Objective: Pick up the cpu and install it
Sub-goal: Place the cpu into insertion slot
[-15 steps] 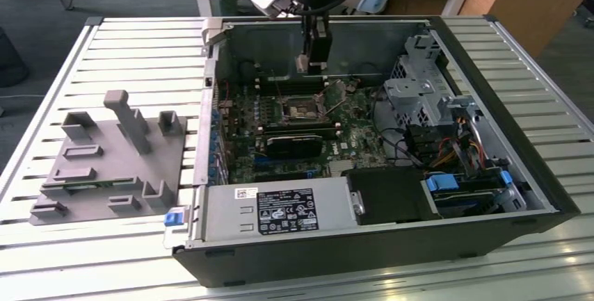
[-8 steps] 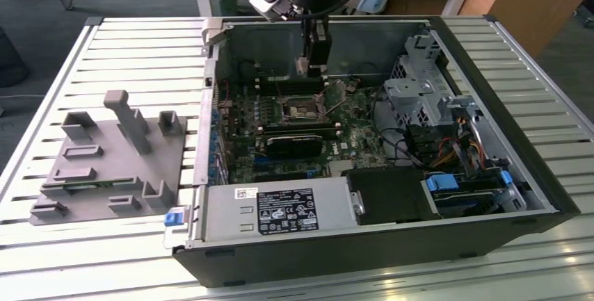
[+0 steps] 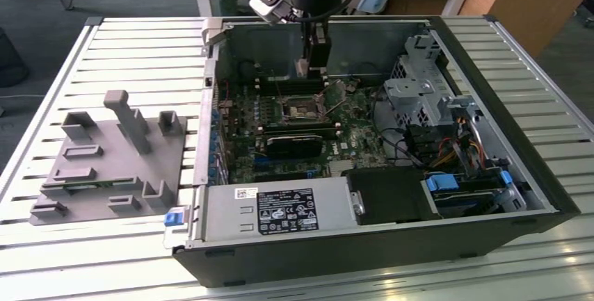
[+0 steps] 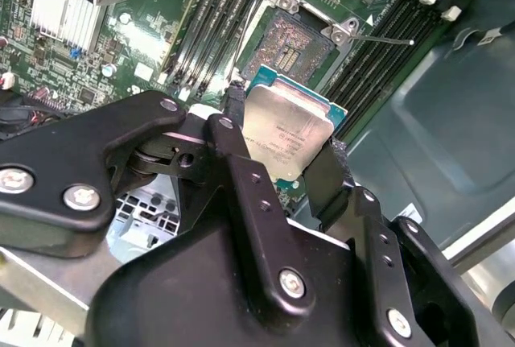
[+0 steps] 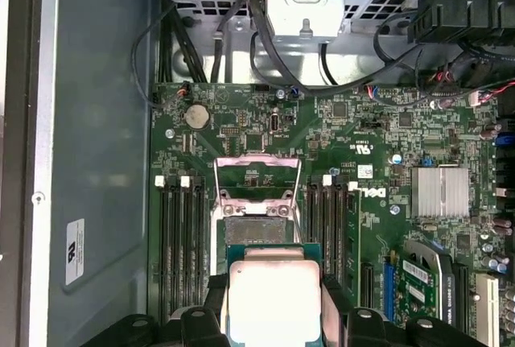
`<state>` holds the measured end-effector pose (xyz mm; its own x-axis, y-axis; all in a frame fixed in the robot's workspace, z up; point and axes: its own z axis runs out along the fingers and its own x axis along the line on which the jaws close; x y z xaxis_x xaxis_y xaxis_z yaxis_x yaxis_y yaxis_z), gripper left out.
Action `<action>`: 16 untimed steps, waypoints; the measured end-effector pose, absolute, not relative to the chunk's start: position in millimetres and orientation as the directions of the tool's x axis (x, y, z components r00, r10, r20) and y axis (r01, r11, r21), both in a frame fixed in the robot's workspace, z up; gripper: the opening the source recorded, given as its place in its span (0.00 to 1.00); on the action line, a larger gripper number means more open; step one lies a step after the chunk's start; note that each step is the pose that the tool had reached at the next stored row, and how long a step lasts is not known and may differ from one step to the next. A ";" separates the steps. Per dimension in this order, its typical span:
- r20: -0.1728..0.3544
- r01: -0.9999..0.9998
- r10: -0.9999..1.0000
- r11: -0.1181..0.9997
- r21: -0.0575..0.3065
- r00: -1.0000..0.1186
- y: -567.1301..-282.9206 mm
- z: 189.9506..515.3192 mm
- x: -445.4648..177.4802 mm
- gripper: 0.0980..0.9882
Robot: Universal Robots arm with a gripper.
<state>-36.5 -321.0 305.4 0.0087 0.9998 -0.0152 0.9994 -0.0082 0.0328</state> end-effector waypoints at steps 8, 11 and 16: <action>-0.015 0.999 1.000 -0.008 0.033 0.009 -321.1 302.8 -36.5 0.50; -0.015 0.999 1.000 -0.008 0.033 0.009 -321.0 302.0 -36.5 0.50; -0.015 0.999 1.000 -0.008 0.033 0.009 -321.1 300.3 -36.5 0.50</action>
<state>-36.5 -321.1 300.3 0.0087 0.9999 -0.0150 0.9994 -0.0082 0.0330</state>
